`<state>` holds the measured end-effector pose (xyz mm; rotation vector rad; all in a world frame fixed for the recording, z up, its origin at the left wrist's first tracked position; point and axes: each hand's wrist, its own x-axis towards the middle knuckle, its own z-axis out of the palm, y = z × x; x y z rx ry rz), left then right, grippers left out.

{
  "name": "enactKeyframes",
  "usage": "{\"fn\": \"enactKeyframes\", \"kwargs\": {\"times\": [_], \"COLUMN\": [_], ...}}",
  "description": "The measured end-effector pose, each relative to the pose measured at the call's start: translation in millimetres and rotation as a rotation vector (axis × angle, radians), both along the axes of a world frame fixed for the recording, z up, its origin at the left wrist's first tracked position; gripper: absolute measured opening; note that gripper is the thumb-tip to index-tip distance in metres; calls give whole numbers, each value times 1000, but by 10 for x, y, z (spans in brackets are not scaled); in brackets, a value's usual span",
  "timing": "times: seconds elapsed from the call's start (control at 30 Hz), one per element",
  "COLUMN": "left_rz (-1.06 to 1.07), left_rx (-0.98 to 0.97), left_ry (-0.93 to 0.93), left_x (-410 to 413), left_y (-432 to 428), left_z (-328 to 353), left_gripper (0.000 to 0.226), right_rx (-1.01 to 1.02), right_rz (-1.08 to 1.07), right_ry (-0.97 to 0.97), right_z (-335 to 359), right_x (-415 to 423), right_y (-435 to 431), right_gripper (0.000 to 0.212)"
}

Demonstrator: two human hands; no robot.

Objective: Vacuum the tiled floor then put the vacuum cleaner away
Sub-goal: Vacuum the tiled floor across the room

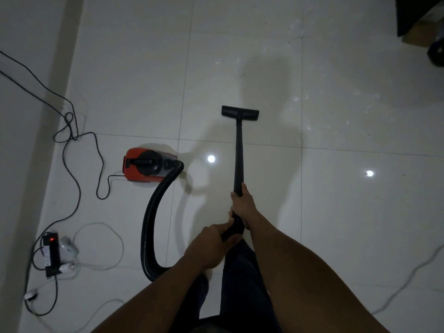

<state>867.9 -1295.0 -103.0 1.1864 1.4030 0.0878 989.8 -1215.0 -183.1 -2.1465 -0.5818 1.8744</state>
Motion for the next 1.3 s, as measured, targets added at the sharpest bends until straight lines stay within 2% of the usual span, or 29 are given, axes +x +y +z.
{"fn": "enactKeyframes", "kwargs": {"times": [0.17,0.43,0.57,0.7,0.9,1.3], "left_rz": [90,107,16,47,52,26], "left_rx": [-61,-75,-84,-166,-139,-91], "left_ry": [2,53,146,240,96,52], "left_x": [355,669,702,701,402,-160], "left_y": [685,1845,2337,2891,3826,5725], "left_z": [-5,7,23,10,-18,68], "left_gripper": [27,27,44,83,53,38], "right_rx": [-2,-2,-11,12,69,58], "right_rz": [2,-6,4,28,129,30], "right_ry": [21,17,24,16,-58,-65], "right_z": [-47,-109,-113,-142,-179,-110], "right_x": [305,551,549,469,240,-177], "right_y": [743,1919,2396,2914,3862,5666], "right_gripper": [65,63,64,66,66,63]}}
